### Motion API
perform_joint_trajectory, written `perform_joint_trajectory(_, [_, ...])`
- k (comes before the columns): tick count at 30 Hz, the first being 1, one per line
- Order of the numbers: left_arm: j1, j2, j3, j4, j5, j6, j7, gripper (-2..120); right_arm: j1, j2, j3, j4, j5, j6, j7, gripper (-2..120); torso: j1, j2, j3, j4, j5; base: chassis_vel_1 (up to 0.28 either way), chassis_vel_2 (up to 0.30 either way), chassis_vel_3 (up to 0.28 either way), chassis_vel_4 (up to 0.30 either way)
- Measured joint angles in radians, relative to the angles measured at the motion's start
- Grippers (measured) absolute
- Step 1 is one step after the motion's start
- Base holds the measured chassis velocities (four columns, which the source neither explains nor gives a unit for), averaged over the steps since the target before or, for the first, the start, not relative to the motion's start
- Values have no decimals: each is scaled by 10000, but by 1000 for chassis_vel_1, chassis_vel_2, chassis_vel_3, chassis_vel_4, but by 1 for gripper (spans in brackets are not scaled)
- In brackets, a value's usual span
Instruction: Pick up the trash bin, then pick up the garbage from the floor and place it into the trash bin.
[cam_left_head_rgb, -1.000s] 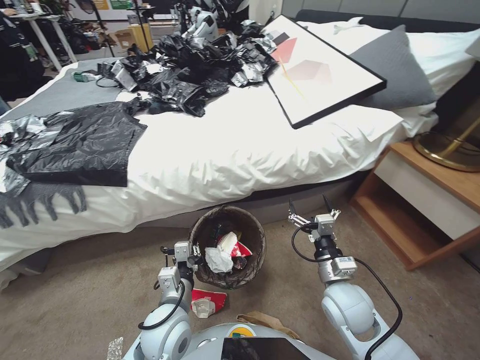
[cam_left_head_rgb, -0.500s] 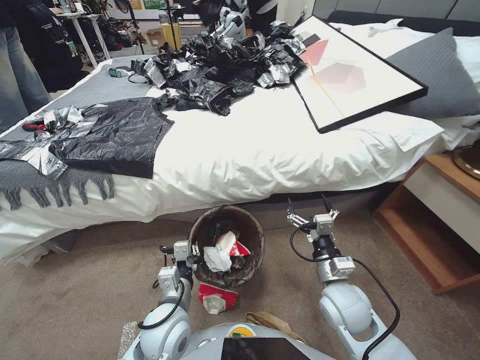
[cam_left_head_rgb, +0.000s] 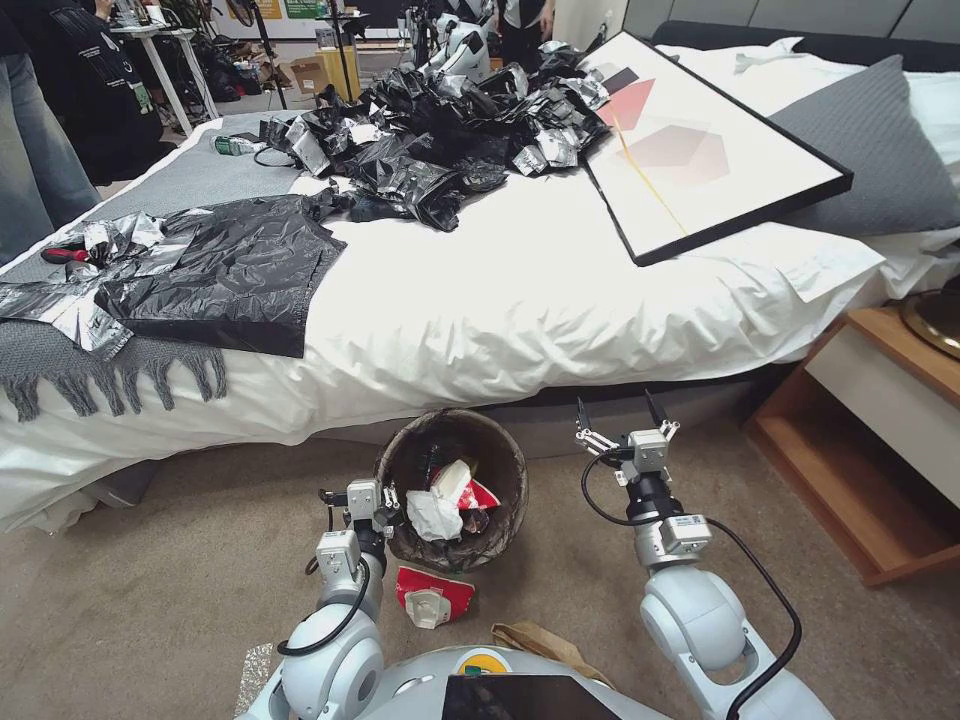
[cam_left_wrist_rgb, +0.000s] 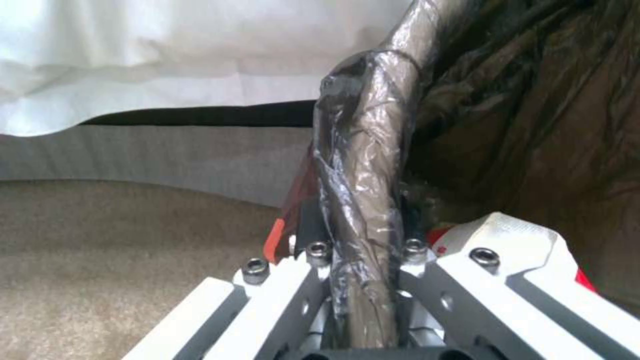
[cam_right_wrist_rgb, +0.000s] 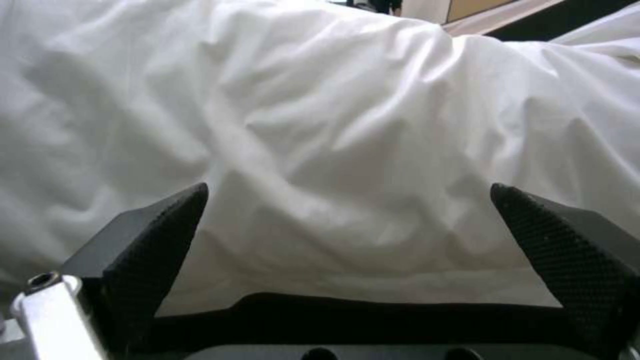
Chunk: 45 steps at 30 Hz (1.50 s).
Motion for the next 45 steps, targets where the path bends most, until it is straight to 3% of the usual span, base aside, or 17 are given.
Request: perform_joint_trajectory(45, [57, 19, -134, -73, -16, -38, -155, 2, 83, 92, 29, -80, -19, 40, 38, 100, 0, 0, 0, 2, 0, 56, -55, -58, 60])
